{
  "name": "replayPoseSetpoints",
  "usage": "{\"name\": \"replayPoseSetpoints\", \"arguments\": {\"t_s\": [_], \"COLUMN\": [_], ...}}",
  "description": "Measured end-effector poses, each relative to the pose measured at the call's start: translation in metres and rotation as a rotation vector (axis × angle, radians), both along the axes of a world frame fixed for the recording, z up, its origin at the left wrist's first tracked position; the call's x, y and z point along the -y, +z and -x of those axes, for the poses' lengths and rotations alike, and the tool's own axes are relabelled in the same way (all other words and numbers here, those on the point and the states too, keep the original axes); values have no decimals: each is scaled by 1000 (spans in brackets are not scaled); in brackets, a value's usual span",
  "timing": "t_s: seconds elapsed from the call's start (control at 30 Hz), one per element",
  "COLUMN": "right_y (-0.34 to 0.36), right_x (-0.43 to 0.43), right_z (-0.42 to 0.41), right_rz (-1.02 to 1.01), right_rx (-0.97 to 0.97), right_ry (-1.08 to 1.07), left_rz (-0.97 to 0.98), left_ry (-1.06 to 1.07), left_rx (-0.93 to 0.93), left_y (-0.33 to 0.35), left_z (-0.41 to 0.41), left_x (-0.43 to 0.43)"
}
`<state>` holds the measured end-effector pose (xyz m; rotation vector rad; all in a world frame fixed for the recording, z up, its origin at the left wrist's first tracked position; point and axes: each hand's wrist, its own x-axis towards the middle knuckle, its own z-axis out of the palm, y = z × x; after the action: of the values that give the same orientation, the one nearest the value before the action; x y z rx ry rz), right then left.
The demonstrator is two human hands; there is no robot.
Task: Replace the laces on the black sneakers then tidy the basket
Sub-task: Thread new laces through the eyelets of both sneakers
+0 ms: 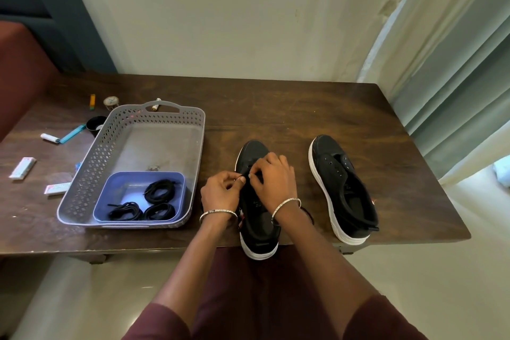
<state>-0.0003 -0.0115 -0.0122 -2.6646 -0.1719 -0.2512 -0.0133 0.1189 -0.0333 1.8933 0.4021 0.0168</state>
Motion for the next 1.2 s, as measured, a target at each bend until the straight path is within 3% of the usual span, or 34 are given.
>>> {"name": "replayPoseSetpoints", "arguments": {"t_s": [0.13, 0.2, 0.3, 0.43, 0.53, 0.67, 0.8, 0.87, 0.93, 1.03, 1.07, 1.13, 1.2], "right_y": [3, 7, 6, 2, 4, -2, -4, -2, 1, 3, 1, -1, -4], "right_x": [6, 16, 24, 21, 10, -1, -2, 0, 2, 12, 18, 26, 26], "right_z": [-5, -4, -1, 1, 1, -1, -3, -2, -3, -10, -11, -10, -6], "right_rz": [-901, -1206, -1111, -393, 63, 307, 323, 225, -120, -903, -1060, -1063, -890], "right_rx": [-251, -423, -401, 8, 112, 164, 289, 262, 102, -211, -318, -491, -410], "right_ry": [-466, -595, -524, -112, 65, 46, -5, -22, -143, -555, -643, -645, -566], "left_rz": [0, 16, 28, 26, 10, 10, 12, 13, 27, 54, 58, 60, 62], "left_ry": [0, 5, 11, 16, 6, 0, 1, 3, 2, 7, 8, 6, 7], "left_rx": [-2, -3, -5, -5, -5, -8, -11, -7, -4, -7, -6, -5, -2], "left_y": [0, -2, -4, -4, -3, -3, -5, -5, -6, -8, -8, -7, -8], "left_z": [0, 0, 1, 1, 1, 1, 0, 0, 0, 0, 0, 0, 0], "left_x": [0, 0, 0, 0, 0, -1, -1, -1, -2, -2, -1, -1, -1]}}
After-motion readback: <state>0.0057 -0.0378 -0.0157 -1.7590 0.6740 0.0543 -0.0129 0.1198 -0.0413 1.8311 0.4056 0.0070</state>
